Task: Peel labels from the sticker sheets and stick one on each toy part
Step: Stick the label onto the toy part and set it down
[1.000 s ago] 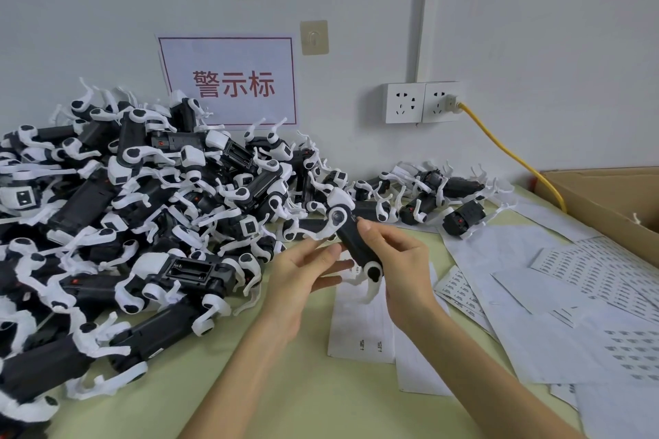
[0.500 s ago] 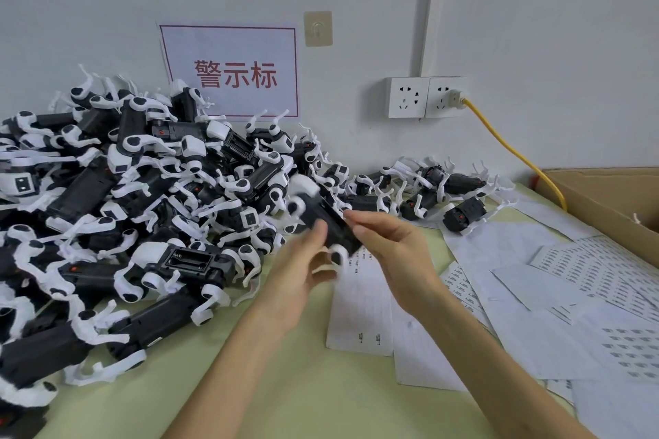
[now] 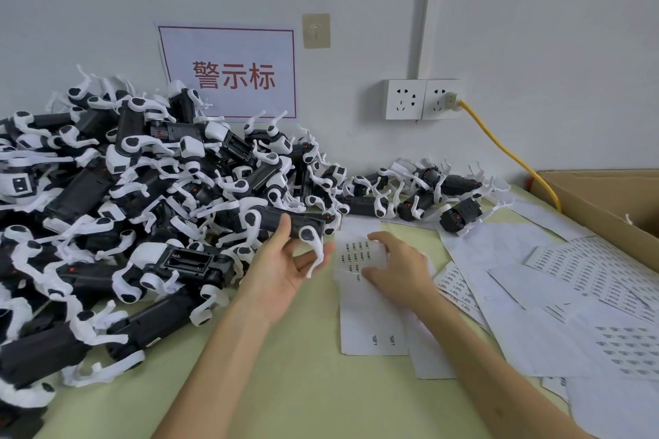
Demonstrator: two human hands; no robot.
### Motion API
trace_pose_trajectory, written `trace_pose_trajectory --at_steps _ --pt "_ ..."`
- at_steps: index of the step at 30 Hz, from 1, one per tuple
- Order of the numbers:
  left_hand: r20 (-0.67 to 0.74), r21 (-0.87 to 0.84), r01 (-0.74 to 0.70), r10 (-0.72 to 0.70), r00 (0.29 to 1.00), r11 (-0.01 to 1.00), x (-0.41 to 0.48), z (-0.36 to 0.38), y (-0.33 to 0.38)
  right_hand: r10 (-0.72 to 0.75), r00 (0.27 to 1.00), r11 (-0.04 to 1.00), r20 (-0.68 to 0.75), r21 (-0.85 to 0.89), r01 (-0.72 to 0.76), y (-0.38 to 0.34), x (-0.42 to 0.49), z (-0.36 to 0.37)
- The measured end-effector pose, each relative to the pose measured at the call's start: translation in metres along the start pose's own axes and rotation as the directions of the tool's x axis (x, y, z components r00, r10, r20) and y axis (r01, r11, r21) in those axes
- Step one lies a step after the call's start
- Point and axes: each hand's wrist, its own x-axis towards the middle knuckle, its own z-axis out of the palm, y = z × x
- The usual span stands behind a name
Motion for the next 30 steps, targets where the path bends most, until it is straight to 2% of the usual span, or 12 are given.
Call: trace_pose_trajectory --at_steps 3,5,7,10,14,16,19,23,27,30 --pt "-0.046 0.079 -0.040 0.044 0.998 0.996 0.002 0.003 -0.007 -0.033 0.995 0.936 -0.093 0.346 0.063 -0.011 -0.006 -0.008" --pt "-0.080 0.146 -0.069 0.081 0.993 0.987 0.002 0.003 -0.010 -0.047 0.994 0.825 -0.094 0.557 0.092 -0.018 -0.010 -0.015" --pt "-0.085 0.213 -0.099 0.120 0.989 0.972 0.002 0.001 -0.013 -0.080 0.993 0.712 -0.090 0.692 0.120 -0.023 -0.014 -0.019" --pt "-0.028 0.308 -0.143 0.159 0.987 0.940 0.001 0.005 -0.016 -0.134 0.986 0.625 -0.101 0.763 0.164 -0.030 -0.018 -0.020" --pt "-0.153 0.337 -0.160 0.221 0.963 0.928 0.001 0.002 -0.017 -0.113 0.986 0.506 -0.124 0.847 0.165 -0.033 -0.017 -0.022" --pt "-0.157 0.339 -0.135 0.197 0.968 0.931 0.002 -0.001 -0.016 -0.114 0.986 0.474 -0.124 0.865 0.163 -0.033 -0.017 -0.024" --pt "-0.080 0.278 -0.111 0.138 0.987 0.954 0.001 0.002 -0.014 -0.149 0.982 0.509 -0.113 0.843 0.174 -0.035 -0.020 -0.021" --pt "0.038 0.186 -0.107 0.101 0.994 0.977 -0.003 0.008 -0.016 -0.147 0.969 0.660 -0.197 0.710 0.244 -0.039 -0.023 -0.013" --pt "-0.027 0.252 -0.146 0.158 0.987 0.957 -0.002 0.008 -0.019 -0.230 0.916 0.814 -0.329 0.452 0.366 -0.040 -0.025 -0.009" --pt "-0.089 0.252 -0.155 0.182 0.979 0.955 -0.001 0.008 -0.020 -0.338 0.852 0.817 -0.400 0.326 0.477 -0.039 -0.028 -0.009"
